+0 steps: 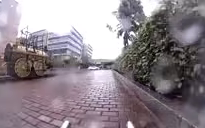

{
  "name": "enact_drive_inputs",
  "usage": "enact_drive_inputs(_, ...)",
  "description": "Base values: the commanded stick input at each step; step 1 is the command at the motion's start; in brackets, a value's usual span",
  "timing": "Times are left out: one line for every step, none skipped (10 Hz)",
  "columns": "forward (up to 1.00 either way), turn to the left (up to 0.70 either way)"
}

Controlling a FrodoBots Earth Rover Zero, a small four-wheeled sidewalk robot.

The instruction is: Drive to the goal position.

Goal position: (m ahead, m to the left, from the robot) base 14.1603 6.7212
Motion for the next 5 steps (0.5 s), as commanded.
enact_drive_inputs(0.70,0.00)
enact_drive_inputs(0.70,0.00)
enact_drive_inputs(0.70,0.00)
enact_drive_inputs(0.70,0.00)
enact_drive_inputs(0.70,0.00)
